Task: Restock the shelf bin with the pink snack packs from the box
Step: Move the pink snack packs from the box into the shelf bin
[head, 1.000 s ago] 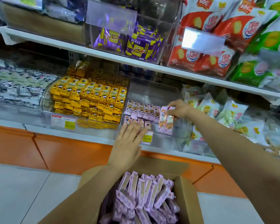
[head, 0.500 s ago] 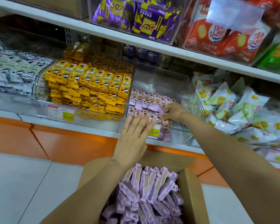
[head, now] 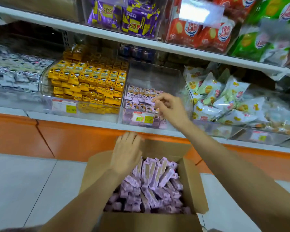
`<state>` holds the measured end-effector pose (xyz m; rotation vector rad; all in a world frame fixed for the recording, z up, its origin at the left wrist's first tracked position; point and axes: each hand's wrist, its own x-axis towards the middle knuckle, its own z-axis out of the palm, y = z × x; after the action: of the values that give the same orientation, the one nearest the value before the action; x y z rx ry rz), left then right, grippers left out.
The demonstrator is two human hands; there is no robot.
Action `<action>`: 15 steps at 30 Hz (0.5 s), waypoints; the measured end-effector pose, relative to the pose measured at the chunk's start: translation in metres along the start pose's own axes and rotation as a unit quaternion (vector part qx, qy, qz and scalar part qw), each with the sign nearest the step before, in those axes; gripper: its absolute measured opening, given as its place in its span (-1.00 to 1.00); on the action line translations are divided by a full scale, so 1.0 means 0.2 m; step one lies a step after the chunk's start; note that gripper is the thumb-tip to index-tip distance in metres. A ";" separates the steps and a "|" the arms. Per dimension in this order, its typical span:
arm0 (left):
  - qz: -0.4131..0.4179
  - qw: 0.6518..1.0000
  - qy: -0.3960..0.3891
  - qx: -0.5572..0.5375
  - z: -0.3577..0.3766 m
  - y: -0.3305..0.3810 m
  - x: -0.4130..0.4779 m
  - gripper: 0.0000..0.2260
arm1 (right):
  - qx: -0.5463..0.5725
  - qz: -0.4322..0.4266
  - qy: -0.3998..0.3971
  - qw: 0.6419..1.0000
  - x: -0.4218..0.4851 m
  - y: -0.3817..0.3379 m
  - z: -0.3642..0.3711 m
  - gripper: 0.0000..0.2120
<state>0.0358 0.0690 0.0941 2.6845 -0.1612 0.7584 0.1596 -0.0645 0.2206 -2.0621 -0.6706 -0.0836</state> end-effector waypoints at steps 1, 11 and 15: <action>-0.015 0.999 -0.045 -0.027 0.04 0.00 -0.06 -0.83 | 0.018 -0.003 -0.015 1.000 -0.09 -0.01 0.03 -0.86; -0.106 0.934 -0.341 -0.020 0.39 -0.13 -0.68 -0.41 | -0.132 0.271 -0.227 0.926 -0.84 0.82 0.58 -0.59; -0.118 0.914 -0.383 -0.062 0.49 -0.11 -0.66 -0.41 | -0.099 0.326 -0.206 0.917 -0.89 0.94 0.69 -0.59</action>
<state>-0.0246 0.0574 -0.0605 2.6559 -0.0646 -0.3905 0.0739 -0.1088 -0.0570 -2.4247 -0.1838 0.7104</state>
